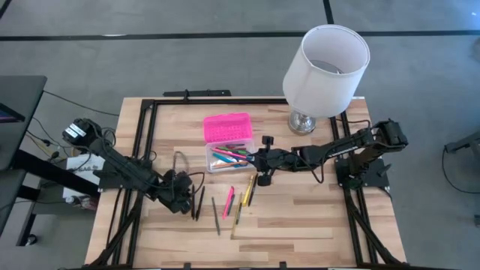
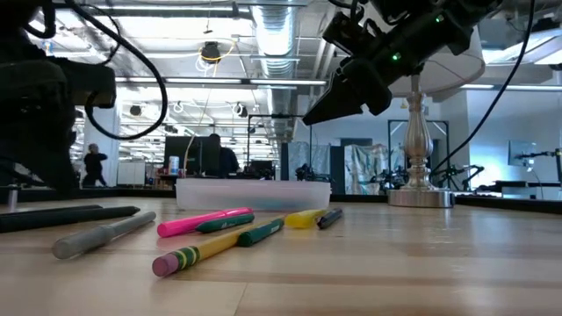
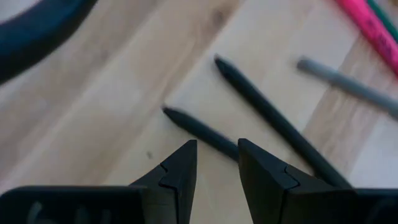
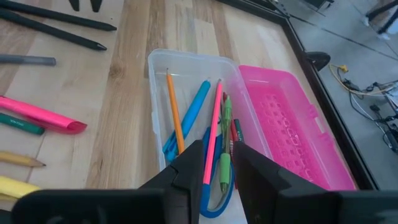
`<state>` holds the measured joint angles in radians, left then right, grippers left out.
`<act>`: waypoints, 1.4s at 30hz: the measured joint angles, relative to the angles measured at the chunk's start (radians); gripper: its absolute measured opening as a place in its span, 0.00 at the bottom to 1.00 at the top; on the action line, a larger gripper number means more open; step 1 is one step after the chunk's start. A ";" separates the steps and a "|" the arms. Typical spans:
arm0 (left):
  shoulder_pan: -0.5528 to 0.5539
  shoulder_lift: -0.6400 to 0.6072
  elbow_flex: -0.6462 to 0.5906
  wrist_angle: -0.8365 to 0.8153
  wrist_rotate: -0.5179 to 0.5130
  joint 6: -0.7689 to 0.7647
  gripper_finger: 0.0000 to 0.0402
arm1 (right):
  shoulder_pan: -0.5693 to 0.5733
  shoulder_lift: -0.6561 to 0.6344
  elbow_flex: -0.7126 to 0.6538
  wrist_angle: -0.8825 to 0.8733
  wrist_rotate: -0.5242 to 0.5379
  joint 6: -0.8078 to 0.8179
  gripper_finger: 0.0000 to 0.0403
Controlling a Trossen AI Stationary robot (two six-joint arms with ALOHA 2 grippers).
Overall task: Pick & place school supplies into a supply box
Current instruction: Put the left black pen into the pink supply box
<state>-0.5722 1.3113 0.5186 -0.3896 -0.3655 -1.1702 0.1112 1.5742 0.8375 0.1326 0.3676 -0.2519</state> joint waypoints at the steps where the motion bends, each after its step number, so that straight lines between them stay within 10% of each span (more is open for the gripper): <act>1: 0.004 0.000 0.000 0.000 0.026 0.001 0.27 | 0.000 0.000 0.000 0.000 0.000 0.000 0.20; 24: 0.072 0.078 0.003 0.055 0.058 0.045 0.27 | 0.000 0.000 0.000 -0.025 0.000 0.016 0.20; 42: 0.113 0.152 0.071 -0.017 0.190 0.402 0.27 | 0.000 0.001 0.000 -0.045 -0.001 0.017 0.20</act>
<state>-0.4591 1.4635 0.5897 -0.4069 -0.1750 -0.7684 0.1112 1.5749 0.8371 0.0875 0.3665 -0.2345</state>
